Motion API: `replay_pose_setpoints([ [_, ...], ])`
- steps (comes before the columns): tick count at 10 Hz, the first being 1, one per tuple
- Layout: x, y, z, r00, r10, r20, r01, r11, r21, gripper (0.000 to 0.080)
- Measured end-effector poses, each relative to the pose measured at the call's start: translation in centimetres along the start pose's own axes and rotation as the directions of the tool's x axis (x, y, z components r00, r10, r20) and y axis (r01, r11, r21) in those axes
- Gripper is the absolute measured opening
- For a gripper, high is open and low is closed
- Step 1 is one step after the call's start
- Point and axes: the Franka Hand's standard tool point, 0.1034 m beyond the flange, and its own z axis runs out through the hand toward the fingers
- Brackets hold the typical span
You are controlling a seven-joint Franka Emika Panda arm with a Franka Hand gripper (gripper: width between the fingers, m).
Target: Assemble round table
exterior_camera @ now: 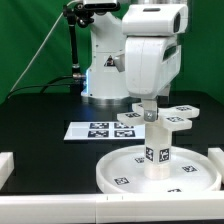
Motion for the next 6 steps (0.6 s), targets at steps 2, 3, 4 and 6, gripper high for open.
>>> replay_pose_setpoints([
  [2,0.30,0.02,0.19,1.000,-0.002,0.001,0.002,1.000,0.002,0.0649],
  [3,0.30,-0.01,0.30,1.000,-0.002,0.002,0.002,1.000,0.003,0.0649],
  [4,0.29,0.01,0.35,1.000,0.002,0.002,-0.002,1.000,0.004,0.0649],
  [6,0.25,0.00,0.45,1.000,0.015,0.003,-0.015,1.000,0.005,0.0649],
])
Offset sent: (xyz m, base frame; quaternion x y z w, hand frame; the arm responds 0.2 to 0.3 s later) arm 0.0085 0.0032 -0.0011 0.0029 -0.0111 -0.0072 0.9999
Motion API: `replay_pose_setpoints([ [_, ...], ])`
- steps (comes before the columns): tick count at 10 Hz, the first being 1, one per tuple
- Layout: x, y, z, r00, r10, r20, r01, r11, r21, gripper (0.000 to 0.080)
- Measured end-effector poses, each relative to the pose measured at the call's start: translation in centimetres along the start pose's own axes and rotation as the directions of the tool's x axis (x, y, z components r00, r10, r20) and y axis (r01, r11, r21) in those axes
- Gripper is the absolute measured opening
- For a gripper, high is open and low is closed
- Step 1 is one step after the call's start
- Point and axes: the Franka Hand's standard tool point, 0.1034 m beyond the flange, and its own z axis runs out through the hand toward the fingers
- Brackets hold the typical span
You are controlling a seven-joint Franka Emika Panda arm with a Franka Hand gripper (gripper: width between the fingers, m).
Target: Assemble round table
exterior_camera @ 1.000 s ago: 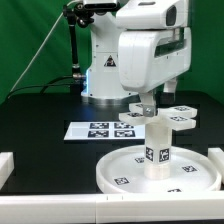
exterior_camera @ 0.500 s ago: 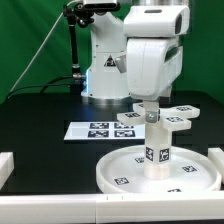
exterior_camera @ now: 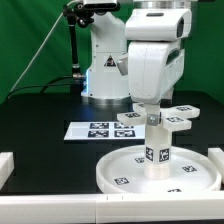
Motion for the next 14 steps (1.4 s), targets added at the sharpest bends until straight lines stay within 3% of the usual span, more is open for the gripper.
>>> replay_pose_setpoints([
  [1,-0.03,0.00,0.02,1.000,0.000,0.000,0.000,1.000,0.000,0.0649],
  [2,-0.09,0.03,0.03,1.000,0.002,0.000,-0.002,1.000,0.000,0.0526],
  [3,-0.14,0.06,0.02,1.000,0.022,0.000,-0.022,1.000,0.000,0.0526],
  [4,-0.17,0.07,0.03,0.999,0.038,0.000,-0.038,0.999,0.000,0.0441],
  [8,-0.20,0.06,0.06,0.976,0.220,-0.003,-0.220,0.976,0.002,0.0442],
  [11,-0.29,0.06,0.12,0.859,0.512,-0.005,-0.512,0.859,0.004,0.0442],
  [14,-0.12,-0.01,0.19,0.595,0.803,-0.016,-0.803,0.596,0.029,0.0442],
])
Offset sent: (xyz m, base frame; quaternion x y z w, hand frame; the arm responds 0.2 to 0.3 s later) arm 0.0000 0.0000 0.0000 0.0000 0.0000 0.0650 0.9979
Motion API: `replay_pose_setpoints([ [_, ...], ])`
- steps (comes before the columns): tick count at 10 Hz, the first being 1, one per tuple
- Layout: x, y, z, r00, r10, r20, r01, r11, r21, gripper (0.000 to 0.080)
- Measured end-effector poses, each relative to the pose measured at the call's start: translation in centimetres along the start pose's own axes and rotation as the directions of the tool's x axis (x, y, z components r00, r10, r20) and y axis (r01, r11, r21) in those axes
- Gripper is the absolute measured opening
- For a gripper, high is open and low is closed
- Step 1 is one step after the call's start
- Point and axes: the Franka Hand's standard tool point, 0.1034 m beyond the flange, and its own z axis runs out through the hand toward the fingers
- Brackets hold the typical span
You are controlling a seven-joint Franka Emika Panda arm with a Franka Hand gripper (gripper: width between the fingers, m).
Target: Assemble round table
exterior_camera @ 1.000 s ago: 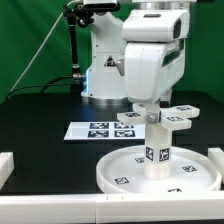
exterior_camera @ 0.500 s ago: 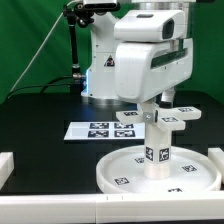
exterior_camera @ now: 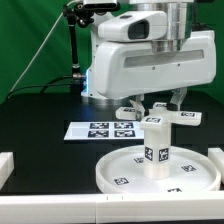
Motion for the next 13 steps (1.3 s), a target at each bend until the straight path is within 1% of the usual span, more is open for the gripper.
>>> replay_pose_setpoints([
  [3,0.06,-0.02,0.01,0.981,0.196,-0.005,-0.196,0.981,0.001,0.0442],
  [6,0.07,-0.06,0.02,0.925,0.380,-0.004,-0.380,0.925,0.004,0.0442],
  [7,0.03,-0.05,0.05,0.882,0.472,-0.002,-0.472,0.881,0.013,0.0442],
  [8,-0.03,0.01,0.10,0.828,0.560,-0.001,-0.560,0.828,0.027,0.0442],
  [9,-0.11,0.00,0.13,0.737,0.676,-0.010,-0.675,0.736,0.051,0.0443],
  [10,-0.22,0.00,0.13,0.661,0.750,-0.015,-0.748,0.660,0.064,0.0443],
  [11,-0.20,-0.02,0.12,0.589,0.808,-0.008,-0.805,0.588,0.074,0.0443],
  [12,-0.19,-0.01,0.10,0.496,0.868,0.003,-0.866,0.494,0.074,0.0443],
  [13,-0.18,0.00,0.12,0.428,0.904,0.010,-0.901,0.426,0.074,0.0443],
])
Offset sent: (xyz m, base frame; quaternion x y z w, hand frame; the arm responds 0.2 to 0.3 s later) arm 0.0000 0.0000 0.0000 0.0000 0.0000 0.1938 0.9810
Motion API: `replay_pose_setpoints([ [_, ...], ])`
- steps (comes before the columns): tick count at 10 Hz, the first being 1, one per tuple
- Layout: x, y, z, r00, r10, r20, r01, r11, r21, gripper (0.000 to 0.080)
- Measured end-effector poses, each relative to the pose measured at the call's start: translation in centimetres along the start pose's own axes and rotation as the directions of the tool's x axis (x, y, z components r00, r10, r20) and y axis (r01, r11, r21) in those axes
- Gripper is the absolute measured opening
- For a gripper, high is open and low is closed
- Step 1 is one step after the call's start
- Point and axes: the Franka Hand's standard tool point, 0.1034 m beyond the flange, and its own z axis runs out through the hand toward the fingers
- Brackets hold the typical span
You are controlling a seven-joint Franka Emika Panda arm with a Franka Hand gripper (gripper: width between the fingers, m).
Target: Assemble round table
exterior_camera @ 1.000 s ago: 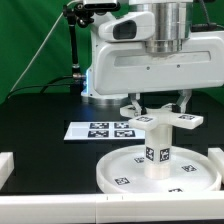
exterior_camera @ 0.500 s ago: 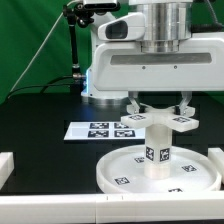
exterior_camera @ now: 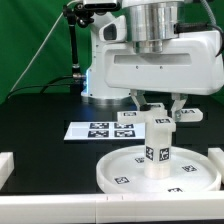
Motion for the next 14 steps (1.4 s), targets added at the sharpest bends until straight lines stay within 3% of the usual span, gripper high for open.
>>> replay_pose_setpoints([
  [5,0.10,-0.04,0.01,0.958,0.285,0.011,-0.286,0.958,0.011,0.0443],
  [7,0.11,-0.13,0.01,0.882,0.470,0.017,-0.471,0.882,0.023,0.0443],
  [11,0.21,0.03,-0.02,0.554,0.830,0.072,-0.832,0.550,0.067,0.0443],
  [13,0.26,0.03,-0.05,0.392,0.914,0.102,-0.920,0.388,0.054,0.0443],
  [14,0.26,0.03,-0.05,0.399,0.911,0.101,-0.917,0.395,0.055,0.0443],
])
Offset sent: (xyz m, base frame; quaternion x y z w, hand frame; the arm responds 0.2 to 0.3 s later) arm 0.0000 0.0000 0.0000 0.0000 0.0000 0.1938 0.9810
